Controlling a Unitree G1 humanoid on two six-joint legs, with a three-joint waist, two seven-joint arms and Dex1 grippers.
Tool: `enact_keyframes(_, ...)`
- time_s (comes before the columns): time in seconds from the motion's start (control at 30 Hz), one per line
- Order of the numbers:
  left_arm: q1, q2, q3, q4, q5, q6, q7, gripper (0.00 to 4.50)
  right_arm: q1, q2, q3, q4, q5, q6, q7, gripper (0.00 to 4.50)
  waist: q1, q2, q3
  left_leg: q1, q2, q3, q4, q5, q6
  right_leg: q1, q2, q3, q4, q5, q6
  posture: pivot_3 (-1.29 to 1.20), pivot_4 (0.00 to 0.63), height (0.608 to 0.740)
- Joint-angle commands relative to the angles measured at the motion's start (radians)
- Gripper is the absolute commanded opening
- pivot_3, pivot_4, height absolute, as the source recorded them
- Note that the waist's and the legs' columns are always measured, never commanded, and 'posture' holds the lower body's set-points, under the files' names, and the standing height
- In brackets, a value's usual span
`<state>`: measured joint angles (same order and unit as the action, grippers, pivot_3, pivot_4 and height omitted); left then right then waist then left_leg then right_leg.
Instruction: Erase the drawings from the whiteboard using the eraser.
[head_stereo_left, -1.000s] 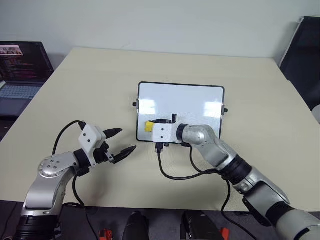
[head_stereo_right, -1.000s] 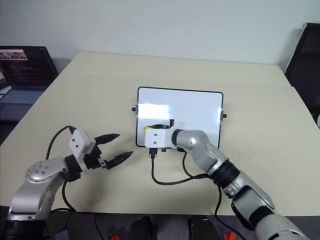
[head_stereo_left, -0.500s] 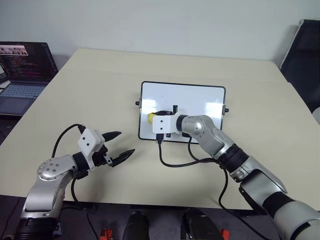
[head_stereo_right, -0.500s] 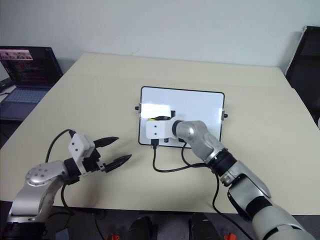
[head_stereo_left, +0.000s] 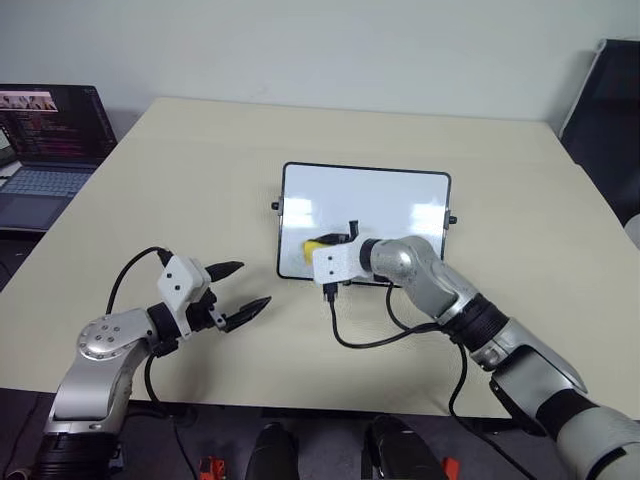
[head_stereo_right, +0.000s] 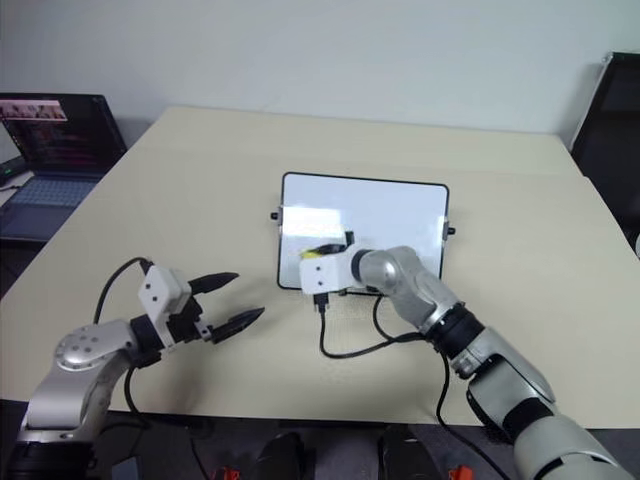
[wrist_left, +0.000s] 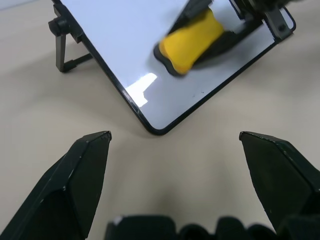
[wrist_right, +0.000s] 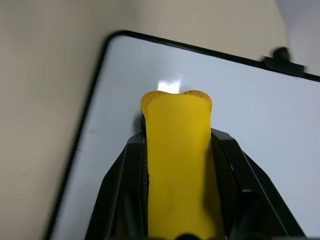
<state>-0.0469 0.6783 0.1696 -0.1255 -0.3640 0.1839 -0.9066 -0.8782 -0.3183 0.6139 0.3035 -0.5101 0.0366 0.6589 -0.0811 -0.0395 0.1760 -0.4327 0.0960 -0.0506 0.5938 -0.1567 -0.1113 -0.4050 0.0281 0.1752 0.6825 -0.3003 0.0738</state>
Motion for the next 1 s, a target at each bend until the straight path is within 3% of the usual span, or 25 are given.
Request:
enact_keyframes(0.03,-0.014,-0.002,0.000,-0.018,-0.004,-0.010,0.002,4.50,-0.006,-0.067,-0.038,0.016,-0.027,0.011,0.029,1.30,0.001,0.000,0.000,0.000,0.000,0.000,0.000,0.000,0.000,0.000,0.000,0.000,0.000,0.000,0.000,0.00,0.150,0.740)
enact_keyframes(0.3,-0.029,0.008,0.004,-0.019,-0.009,0.003,0.003,4.50,0.068,-0.051,0.024,-0.073,-0.002,-0.027,0.128,1.30,0.000,-0.001,0.000,0.000,0.000,0.000,0.000,0.000,0.000,0.000,0.000,0.000,0.000,0.000,0.000,0.00,0.150,0.740)
enact_keyframes(0.53,-0.031,0.009,0.008,-0.036,-0.013,0.017,0.008,4.50,-0.015,0.020,-0.080,0.054,-0.022,0.022,-0.054,1.30,-0.006,0.000,0.000,0.000,0.000,0.000,-0.001,0.000,0.000,0.000,0.000,0.000,0.000,0.001,0.000,0.00,0.150,0.740)
enact_keyframes(0.8,-0.046,0.007,0.010,-0.048,-0.021,0.032,0.020,4.50,-0.154,0.076,-0.224,0.274,0.079,0.056,-0.170,1.30,-0.003,0.000,0.000,0.000,0.000,0.000,-0.001,0.002,0.001,0.000,0.000,0.000,-0.001,0.002,0.000,0.00,0.150,0.740)
enact_keyframes(1.0,-0.146,0.001,0.032,-0.054,-0.066,0.090,0.062,4.50,-0.115,0.068,-0.188,0.235,0.118,0.062,-0.001,1.30,-0.003,0.000,0.000,0.000,0.000,0.000,-0.002,0.002,0.001,0.000,0.000,0.000,-0.001,0.002,0.000,0.00,0.150,0.740)
